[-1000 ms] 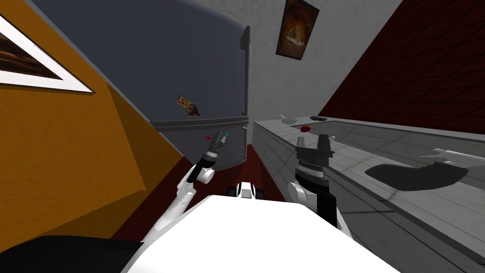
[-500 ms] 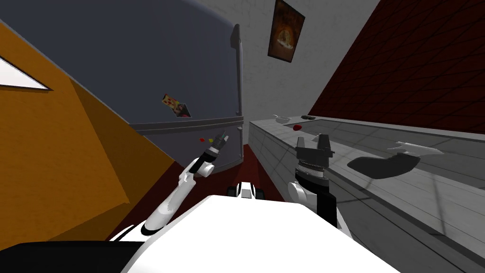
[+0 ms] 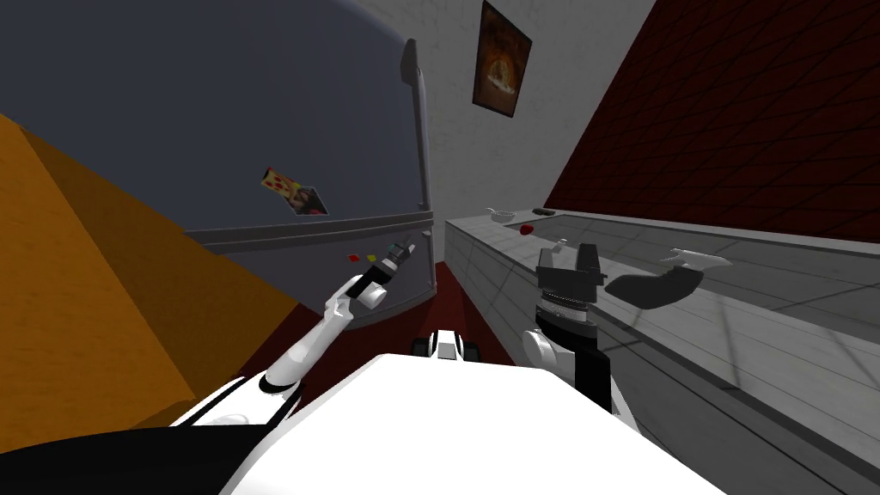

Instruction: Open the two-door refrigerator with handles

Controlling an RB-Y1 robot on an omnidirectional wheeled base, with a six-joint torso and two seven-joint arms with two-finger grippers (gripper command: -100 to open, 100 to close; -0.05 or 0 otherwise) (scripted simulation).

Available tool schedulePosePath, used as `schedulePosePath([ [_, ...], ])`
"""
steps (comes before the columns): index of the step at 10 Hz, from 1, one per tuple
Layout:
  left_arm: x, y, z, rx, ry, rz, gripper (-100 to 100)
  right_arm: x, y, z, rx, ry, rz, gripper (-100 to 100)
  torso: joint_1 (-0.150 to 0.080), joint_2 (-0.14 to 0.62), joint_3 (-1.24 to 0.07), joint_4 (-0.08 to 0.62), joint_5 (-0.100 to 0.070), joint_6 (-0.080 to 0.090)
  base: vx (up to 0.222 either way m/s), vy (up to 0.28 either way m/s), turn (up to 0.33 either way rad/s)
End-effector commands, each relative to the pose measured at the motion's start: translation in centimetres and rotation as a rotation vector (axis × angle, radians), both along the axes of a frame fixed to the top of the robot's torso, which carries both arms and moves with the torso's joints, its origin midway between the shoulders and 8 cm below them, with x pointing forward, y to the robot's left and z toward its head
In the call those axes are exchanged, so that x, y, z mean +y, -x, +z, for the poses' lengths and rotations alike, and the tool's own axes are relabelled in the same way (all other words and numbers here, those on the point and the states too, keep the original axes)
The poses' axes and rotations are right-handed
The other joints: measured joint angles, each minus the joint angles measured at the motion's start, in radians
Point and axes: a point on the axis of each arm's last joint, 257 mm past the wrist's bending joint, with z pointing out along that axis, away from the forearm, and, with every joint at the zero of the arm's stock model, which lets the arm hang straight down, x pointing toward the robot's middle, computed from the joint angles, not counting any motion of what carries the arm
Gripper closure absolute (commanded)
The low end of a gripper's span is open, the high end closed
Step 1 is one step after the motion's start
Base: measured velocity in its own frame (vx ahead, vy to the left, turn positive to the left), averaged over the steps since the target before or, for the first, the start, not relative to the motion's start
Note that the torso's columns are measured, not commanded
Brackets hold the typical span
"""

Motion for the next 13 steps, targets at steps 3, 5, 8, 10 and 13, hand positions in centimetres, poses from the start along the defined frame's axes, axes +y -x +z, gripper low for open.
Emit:
schedulePosePath([
  [3, 1.9, -3.6, -0.3, 0.075, -0.111, 0.037, -100, 0.0, 0.0, 0.0, 0.0, 0.0, 0.0, 0, 0.0, 0.0, 0.0, 0.0, 0.0, 0.0, 0.022, -0.028, -0.139],
  [5, 2.9, -4.7, -0.2, 0.097, -0.145, 0.058, -100, 0.0, 0.0, 0.0, 0.0, 0.0, 0.0, 0, -0.001, 0.0, 0.0, 0.0, 0.0, 0.001, 0.023, -0.025, -0.146],
  [8, 5.2, -6.9, 0.4, 0.137, -0.203, 0.11, -100, 0.0, 0.0, 0.0, 0.0, 0.0, 0.0, 0, 0.0, 0.0, 0.0, 0.0, 0.0, 0.0, 0.021, -0.017, -0.102],
  [10, 6.6, -7.9, 0.9, 0.154, -0.233, 0.142, -100, 0.0, 0.0, 0.0, 0.0, 0.0, 0.0, 0, -0.001, 0.0, 0.0, 0.0, 0.0, 0.001, 0.025, -0.023, -0.139],
  [13, 9.5, -9.6, 2.3, 0.183, -0.28, 0.21, -100, 0.0, 0.0, 0.0, 0.0, 0.0, 0.0, 0, -0.001, 0.0, 0.0, 0.0, 0.0, 0.001, 0.024, -0.021, -0.129],
])
